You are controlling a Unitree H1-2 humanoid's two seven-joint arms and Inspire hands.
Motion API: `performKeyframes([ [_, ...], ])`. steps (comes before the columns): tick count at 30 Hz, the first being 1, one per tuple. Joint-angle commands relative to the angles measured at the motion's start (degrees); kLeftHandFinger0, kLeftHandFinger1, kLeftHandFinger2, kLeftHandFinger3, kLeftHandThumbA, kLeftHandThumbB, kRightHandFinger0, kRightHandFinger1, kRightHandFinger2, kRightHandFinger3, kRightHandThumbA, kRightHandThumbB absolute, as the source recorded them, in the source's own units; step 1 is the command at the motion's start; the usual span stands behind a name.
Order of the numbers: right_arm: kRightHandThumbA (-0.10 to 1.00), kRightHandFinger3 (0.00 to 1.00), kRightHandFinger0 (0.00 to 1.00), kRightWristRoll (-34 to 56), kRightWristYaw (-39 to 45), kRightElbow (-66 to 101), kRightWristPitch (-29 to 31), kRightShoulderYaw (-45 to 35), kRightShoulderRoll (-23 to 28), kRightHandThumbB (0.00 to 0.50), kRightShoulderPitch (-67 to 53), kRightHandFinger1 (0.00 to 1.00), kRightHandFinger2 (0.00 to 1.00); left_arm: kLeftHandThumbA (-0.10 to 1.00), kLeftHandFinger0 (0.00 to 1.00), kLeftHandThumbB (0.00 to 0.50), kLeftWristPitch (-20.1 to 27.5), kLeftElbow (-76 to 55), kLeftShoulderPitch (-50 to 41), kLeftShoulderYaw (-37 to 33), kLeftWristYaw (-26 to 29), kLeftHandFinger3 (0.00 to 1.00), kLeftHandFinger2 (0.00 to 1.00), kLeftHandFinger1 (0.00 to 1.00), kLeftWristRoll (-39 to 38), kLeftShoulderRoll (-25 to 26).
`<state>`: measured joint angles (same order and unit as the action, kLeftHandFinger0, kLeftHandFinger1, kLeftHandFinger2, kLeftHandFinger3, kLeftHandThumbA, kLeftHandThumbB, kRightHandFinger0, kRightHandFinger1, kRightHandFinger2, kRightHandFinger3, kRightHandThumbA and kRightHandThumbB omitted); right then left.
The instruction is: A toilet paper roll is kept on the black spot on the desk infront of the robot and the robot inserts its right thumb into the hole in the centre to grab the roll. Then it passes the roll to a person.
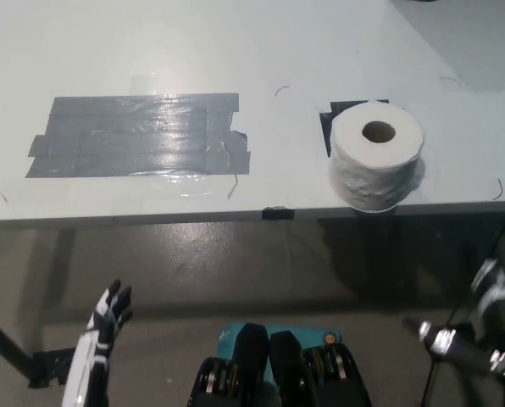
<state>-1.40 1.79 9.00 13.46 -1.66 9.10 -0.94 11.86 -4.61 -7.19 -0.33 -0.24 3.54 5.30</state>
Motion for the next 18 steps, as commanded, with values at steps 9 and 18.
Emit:
performKeyframes([
  [9, 1.00, 1.00, 1.00, -1.9, 12.2, 10.3, -38.7, -1.0, 23.6, 0.425, 31.6, 1.00, 1.00, 1.00, 1.00, 0.208, -0.6, 5.2, 4.0, -1.4, -0.7, 1.00, 1.00, 1.00, 4.7, 2.0],
  [18, 0.97, 1.00, 1.00, -1.0, 29.9, -24.4, -40.4, 11.3, 28.3, 0.422, 60.9, 1.00, 1.00, 1.00, 1.00, 0.194, 0.6, 7.9, 4.7, -2.1, -0.3, 1.00, 1.00, 1.00, 6.9, 2.0],
])
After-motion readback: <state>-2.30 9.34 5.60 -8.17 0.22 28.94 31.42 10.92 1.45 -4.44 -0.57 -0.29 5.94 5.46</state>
